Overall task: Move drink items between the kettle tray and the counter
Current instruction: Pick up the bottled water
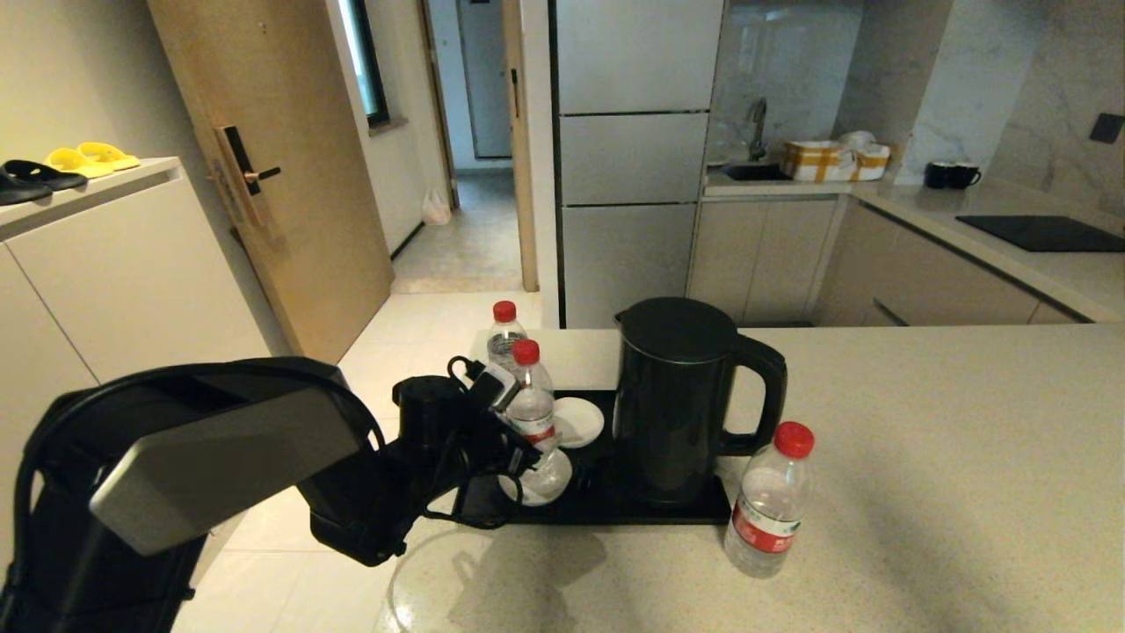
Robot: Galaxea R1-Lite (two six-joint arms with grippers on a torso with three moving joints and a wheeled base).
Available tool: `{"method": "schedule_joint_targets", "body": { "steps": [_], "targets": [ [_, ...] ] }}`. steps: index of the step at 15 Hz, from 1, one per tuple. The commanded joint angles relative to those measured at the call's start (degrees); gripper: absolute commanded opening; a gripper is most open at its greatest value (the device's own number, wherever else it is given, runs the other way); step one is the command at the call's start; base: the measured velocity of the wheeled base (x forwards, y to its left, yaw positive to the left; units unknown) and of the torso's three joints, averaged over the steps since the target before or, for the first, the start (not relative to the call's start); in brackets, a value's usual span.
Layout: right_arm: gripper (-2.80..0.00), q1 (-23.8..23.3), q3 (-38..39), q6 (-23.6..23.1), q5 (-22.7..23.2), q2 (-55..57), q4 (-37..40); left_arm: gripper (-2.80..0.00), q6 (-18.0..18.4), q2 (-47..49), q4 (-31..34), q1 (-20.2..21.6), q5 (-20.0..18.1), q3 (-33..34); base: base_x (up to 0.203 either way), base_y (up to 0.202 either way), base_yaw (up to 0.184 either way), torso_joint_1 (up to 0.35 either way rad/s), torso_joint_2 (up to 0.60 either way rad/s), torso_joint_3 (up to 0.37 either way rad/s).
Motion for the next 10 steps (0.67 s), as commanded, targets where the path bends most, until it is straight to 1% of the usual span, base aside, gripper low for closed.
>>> {"method": "schedule_joint_targets", "body": {
  "steps": [1, 2, 4, 10],
  "targets": [
    [-2.8, 0.02, 0.09, 0.02, 0.01, 0.09, -0.03, 0.0, 0.08, 0.47, -0.2, -0.04, -0.06, -1.64, 0.0, 0.0, 0.0, 0.0, 0.0, 0.0],
    [-2.8, 0.02, 0.09, 0.02, 0.01, 0.09, -0.03, 0.0, 0.05, 1.09, -0.18, -0.13, 0.06, -2.2, 0.0, 0.0, 0.0, 0.0, 0.0, 0.0],
    [-2.8, 0.02, 0.09, 0.02, 0.01, 0.09, -0.03, 0.0, 0.12, 2.09, -0.27, -0.58, 2.58, -3.65, 0.0, 0.0, 0.0, 0.0, 0.0, 0.0],
    [-2.8, 0.02, 0.09, 0.02, 0.01, 0.09, -0.03, 0.0, 0.04, 3.06, -0.18, -0.85, 2.84, -3.74, 0.0, 0.0, 0.0, 0.0, 0.0, 0.0]
  ]
}}
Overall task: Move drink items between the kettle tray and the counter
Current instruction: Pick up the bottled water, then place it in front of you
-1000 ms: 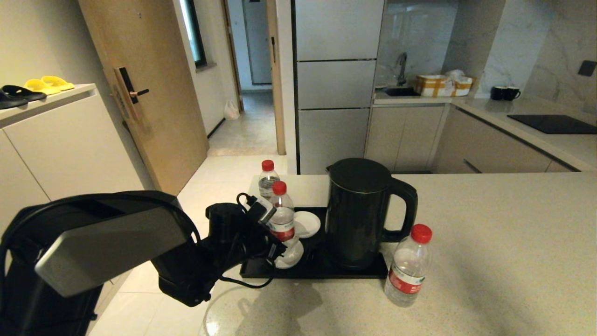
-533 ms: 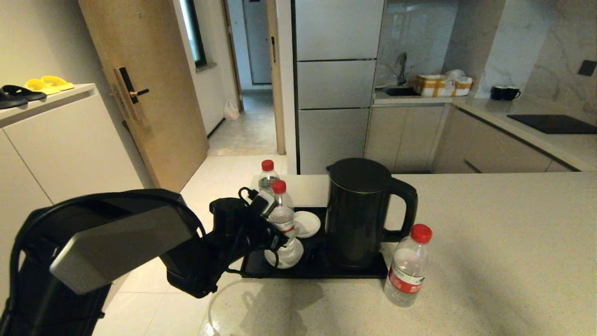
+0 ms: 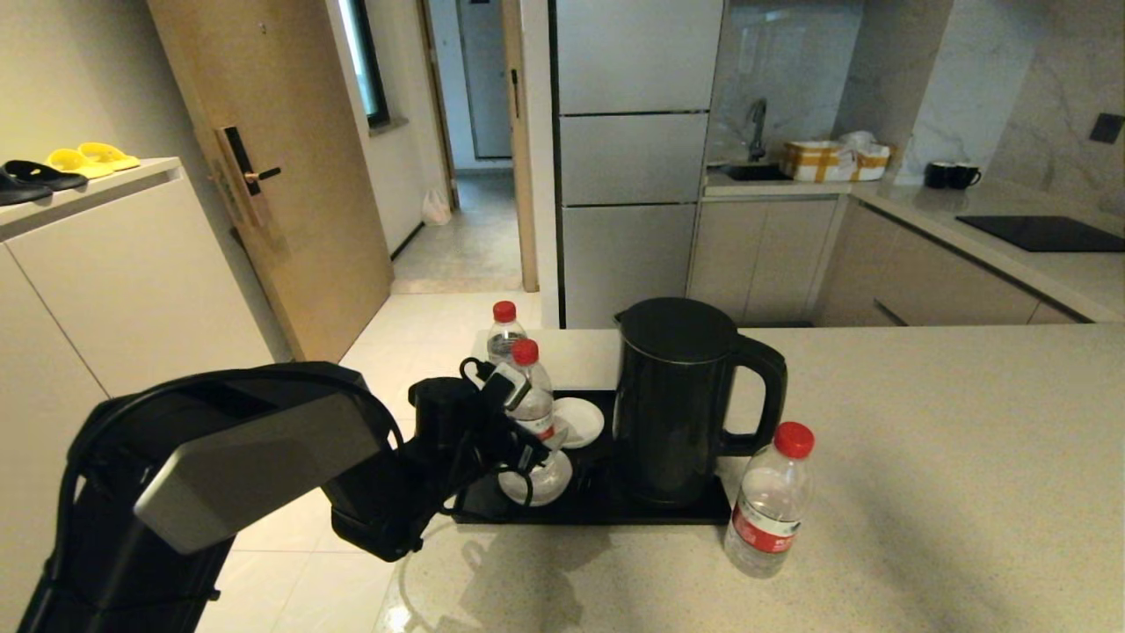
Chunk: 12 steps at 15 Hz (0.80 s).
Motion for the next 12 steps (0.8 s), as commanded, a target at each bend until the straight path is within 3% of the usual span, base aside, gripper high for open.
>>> {"method": "schedule_joint_targets", "body": {
  "steps": [1, 8, 12],
  "targets": [
    [-2.8, 0.0, 0.09, 0.0, 0.01, 0.09, 0.02, -2.8, 0.07, 0.0, -0.34, -0.04, -0.04, -0.14, 0.0, 0.0, 0.0, 0.0, 0.0, 0.0],
    [-2.8, 0.0, 0.09, 0.0, 0.01, 0.09, 0.02, -2.8, -0.3, -2.37, -0.39, -0.38, 0.05, 1.0, 0.0, 0.0, 0.0, 0.0, 0.0, 0.0],
    [-2.8, 0.0, 0.09, 0.0, 0.01, 0.09, 0.02, -2.8, -2.66, -11.9, 1.05, -2.12, 0.05, 4.9, 0.0, 0.0, 0.0, 0.0, 0.0, 0.0]
  ]
}}
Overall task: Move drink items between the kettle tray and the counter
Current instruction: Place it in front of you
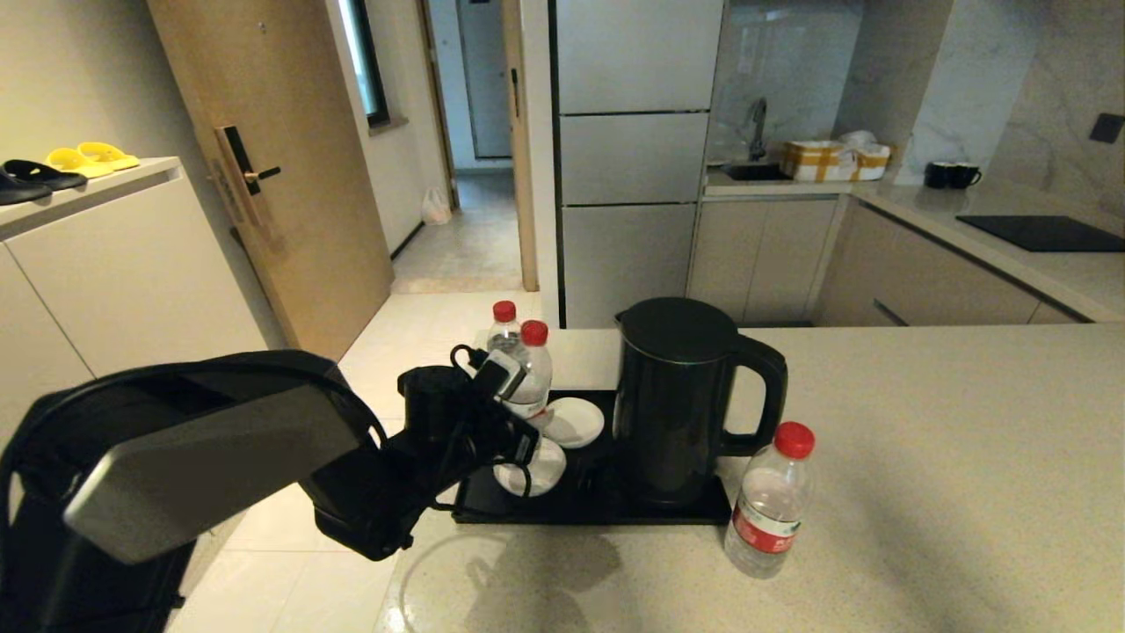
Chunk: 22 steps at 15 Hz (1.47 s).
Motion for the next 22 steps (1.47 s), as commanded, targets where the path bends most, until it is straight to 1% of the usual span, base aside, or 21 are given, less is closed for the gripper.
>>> {"method": "schedule_joint_targets", "body": {
  "steps": [1, 2, 5, 6, 7, 8, 9, 11, 12, 13, 15, 17, 18, 20, 21, 22],
  "targets": [
    [-2.8, 0.0, 0.09, 0.01, 0.01, 0.09, -0.01, -2.8, -2.43, -10.37, 1.93, -2.08, -0.1, 3.22, 0.0, 0.0, 0.0, 0.0, 0.0, 0.0],
    [-2.8, 0.0, 0.09, 0.01, 0.01, 0.09, -0.01, -2.8, -4.1, -14.55, 4.06, -3.71, -0.12, 4.88, 0.0, 0.0, 0.0, 0.0, 0.0, 0.0],
    [-2.8, 0.0, 0.09, 0.01, 0.01, 0.09, -0.01, -2.8, -8.97, -25.17, 11.11, -11.39, -0.08, 10.42, 0.0, 0.0, 0.0, 0.0, 0.0, 0.0],
    [-2.8, 0.0, 0.09, 0.01, 0.01, 0.09, -0.01, -2.8, -10.92, -28.12, 14.8, -13.73, -0.01, 11.07, 0.0, 0.0, 0.0, 0.0, 0.0, 0.0],
    [-2.8, 0.0, 0.09, 0.01, 0.01, 0.09, -0.01, -2.8, -14.33, -30.78, 18.68, -15.99, 0.15, 11.09, 0.0, 0.0, 0.0, 0.0, 0.0, 0.0],
    [-2.8, 0.0, 0.09, 0.01, 0.01, 0.09, -0.01, -2.8, -17.82, -32.6, 21.03, -18.39, 0.32, 11.11, 0.0, 0.0, 0.0, 0.0, 0.0, 0.0],
    [-2.8, 0.0, 0.09, 0.01, 0.01, 0.09, -0.01, -2.8, -19.71, -33.51, 22.01, -20.52, 0.55, 11.51, 0.0, 0.0, 0.0, 0.0, 0.0, 0.0],
    [-2.8, 0.0, 0.09, 0.01, 0.01, 0.09, -0.01, -2.8, -20.54, -33.06, 21.7, -25.38, 2.42, 13.05, 0.0, 0.0, 0.0, 0.0, 0.0, 0.0],
    [-2.8, 0.0, 0.09, 0.01, 0.01, 0.09, -0.01, -2.8, -21.19, -32.14, 21.55, -28.26, 3.79, 13.59, 0.0, 0.0, 0.0, 0.0, 0.0, 0.0],
    [-2.8, 0.0, 0.09, 0.01, 0.01, 0.09, -0.01, -2.8, -21.83, -30.24, 21.22, -30.21, 5.34, 14.09, 0.0, 0.0, 0.0, 0.0, 0.0, 0.0],
    [-2.8, 0.0, 0.09, 0.01, 0.01, 0.09, -0.01, -2.8, -22.22, -26.48, 18.87, -31.13, 6.51, 14.56, 0.0, 0.0, 0.0, 0.0, 0.0, 0.0],
    [-2.8, 0.0, 0.09, 0.01, 0.01, 0.09, -0.01, -2.8, -21.84, -20.04, 13.02, -31.23, 7.72, 14.78, 0.0, 0.0, 0.0, 0.0, 0.0, 0.0],
    [-2.8, 0.0, 0.09, 0.01, 0.01, 0.09, -0.01, -2.8, -20.76, -16.23, 9.43, -31.28, 9.67, 14.73, 0.0, 0.0, 0.0, 0.0, 0.0, 0.0],
    [-2.8, 0.0, 0.09, 0.01, 0.01, 0.09, -0.01, -2.8, -15.65, -10.53, 3.3, -31.41, 15.27, 13.9, 0.0, 0.0, 0.0, 0.0, 0.0, 0.0],
    [-2.8, 0.0, 0.09, 0.01, 0.01, 0.09, -0.01, -2.8, -15.04, -9.22, 2.83, -31.65, 16.58, 12.14, 0.0, 0.0, 0.0, 0.0, 0.0, 0.0],
    [-2.8, 0.0, 0.09, 0.01, 0.01, 0.09, -0.01, -2.8, -15.2, -7.57, 3.09, -31.78, 18.49, 10.29, 0.0, 0.0, 0.0, 0.0, 0.0, 0.0]
  ]
}}
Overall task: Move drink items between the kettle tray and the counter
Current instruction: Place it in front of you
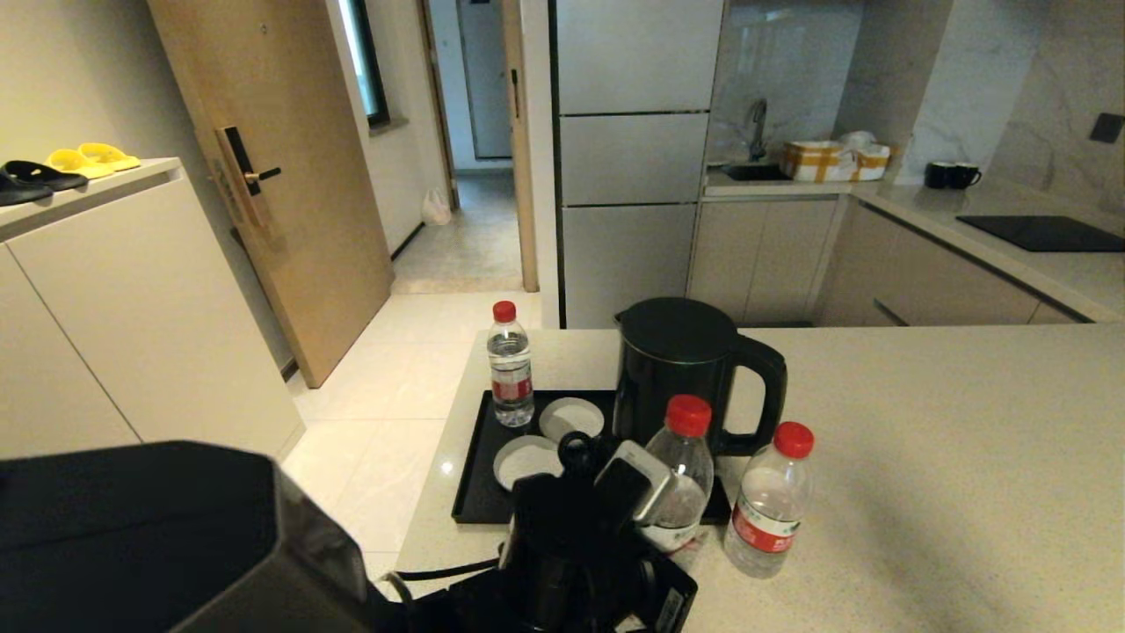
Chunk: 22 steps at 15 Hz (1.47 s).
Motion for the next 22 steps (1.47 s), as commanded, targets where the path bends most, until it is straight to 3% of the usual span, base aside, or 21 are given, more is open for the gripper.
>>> {"method": "schedule_joint_targets", "body": {
  "steps": [1, 5, 15, 22],
  "targets": [
    [-2.8, 0.02, 0.08, 0.0, 0.01, 0.09, -0.01, -2.8, -0.28, 6.95, -0.25, -0.25, 3.87, -3.36, 0.0, 0.0, 0.0, 0.0, 0.0, 0.0],
    [-2.8, 0.02, 0.09, 0.0, 0.01, 0.09, -0.01, -2.8, -0.63, 14.22, -0.16, -0.35, 14.87, -10.04, 0.0, 0.0, 0.0, 0.0, 0.0, 0.0],
    [-2.8, 0.02, 0.09, 0.0, 0.01, 0.09, -0.01, -2.8, -1.97, 15.01, -0.61, -0.44, 15.02, -9.51, 0.0, 0.0, 0.0, 0.0, 0.0, 0.0],
    [-2.8, 0.02, 0.09, 0.0, 0.01, 0.09, -0.01, -2.8, -2.07, 14.4, -4.83, -1.18, 14.69, -0.78, 0.0, 0.0, 0.0, 0.0, 0.0, 0.0]
  ]
}}
